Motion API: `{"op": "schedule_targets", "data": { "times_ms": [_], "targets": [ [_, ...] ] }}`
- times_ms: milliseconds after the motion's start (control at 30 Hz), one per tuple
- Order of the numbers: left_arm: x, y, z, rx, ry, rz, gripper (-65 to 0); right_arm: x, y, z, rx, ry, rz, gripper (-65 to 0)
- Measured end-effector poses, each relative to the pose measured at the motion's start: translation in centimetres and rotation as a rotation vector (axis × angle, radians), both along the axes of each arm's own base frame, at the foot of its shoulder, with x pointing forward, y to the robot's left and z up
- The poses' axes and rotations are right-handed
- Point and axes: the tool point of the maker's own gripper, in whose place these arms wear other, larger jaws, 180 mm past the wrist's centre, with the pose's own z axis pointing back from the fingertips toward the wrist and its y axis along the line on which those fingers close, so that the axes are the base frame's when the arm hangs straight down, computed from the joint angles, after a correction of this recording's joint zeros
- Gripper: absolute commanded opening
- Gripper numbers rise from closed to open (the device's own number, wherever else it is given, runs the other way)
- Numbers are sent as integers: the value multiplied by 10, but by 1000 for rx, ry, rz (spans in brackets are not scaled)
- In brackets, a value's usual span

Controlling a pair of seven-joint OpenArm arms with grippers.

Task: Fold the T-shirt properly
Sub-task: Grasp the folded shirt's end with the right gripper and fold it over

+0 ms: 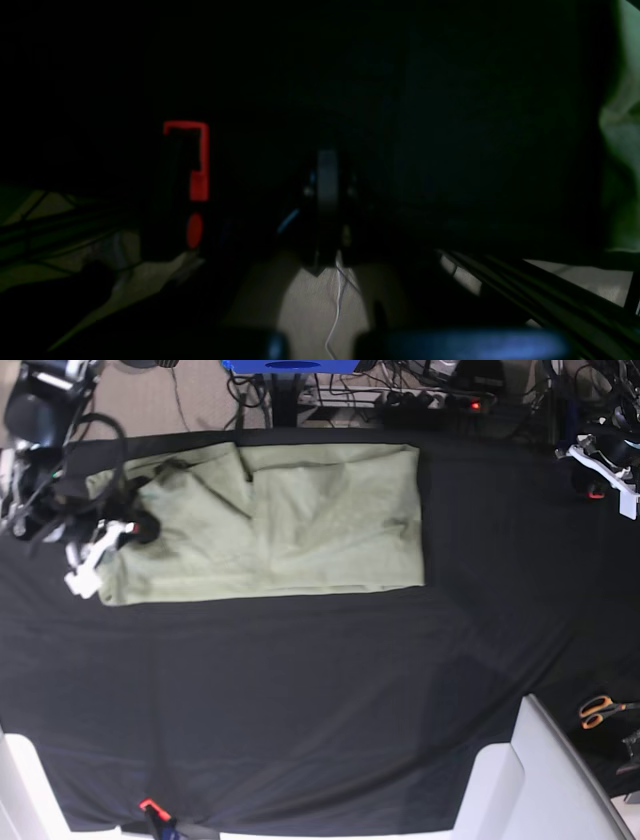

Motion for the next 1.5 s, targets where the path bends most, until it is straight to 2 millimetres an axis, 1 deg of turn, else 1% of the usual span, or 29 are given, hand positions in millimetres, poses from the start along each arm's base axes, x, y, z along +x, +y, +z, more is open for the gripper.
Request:
{"op": "schedule_targets", "data": {
  "times_ms": [100,167,200,267,333,433,500,600,700,767,933,1100,1233,1400,1500],
  "targets": [
    [0,0,0,0,0,0,-650,4,-29,-1,-33,-10,-47,-644],
    [0,0,0,1,0,0,-650,4,-53,0,-71,-18,-76,-644],
    [0,0,0,0,-1,0,-650,3,-67,2,-99,-21,-83,-644],
    [0,0,0,0,1,0,-650,6,-86,7,-143,-40,-97,-644],
    [0,0,0,-1,-1,0,-650,10,-95,19,-200,-90,-92,-644],
    [4,0,3,2,-31,3,-650,16,-92,41,-265,-149,-132,-644],
    [8,-1,6,7,-72,7,-650,19,-81,54,-305,-161,-175,-644],
    [6,-5,3,-3,-75,9,-650,27,-50,76,-325,-199,-164,-644],
    [5,-4,2,1,-68,10,-650,33,-15,88,-297,-212,-190,-644],
    [6,-4,3,-2,-73,10,-650,29,11,90,-259,-198,-184,-644],
    [6,-4,3,-1,-72,10,-650,23,48,85,-223,-130,-209,-644],
    [6,-4,3,0,-71,10,-650,11,90,76,-193,-68,-147,-644],
    [6,-4,3,0,-71,10,-650,11,103,75,-204,-52,-155,-644],
    [6,-4,3,0,-71,10,-650,2,133,77,-178,-60,-95,-644],
    [6,-4,3,0,-71,10,-650,0,140,77,-175,-62,-71,-644]
  ]
}}
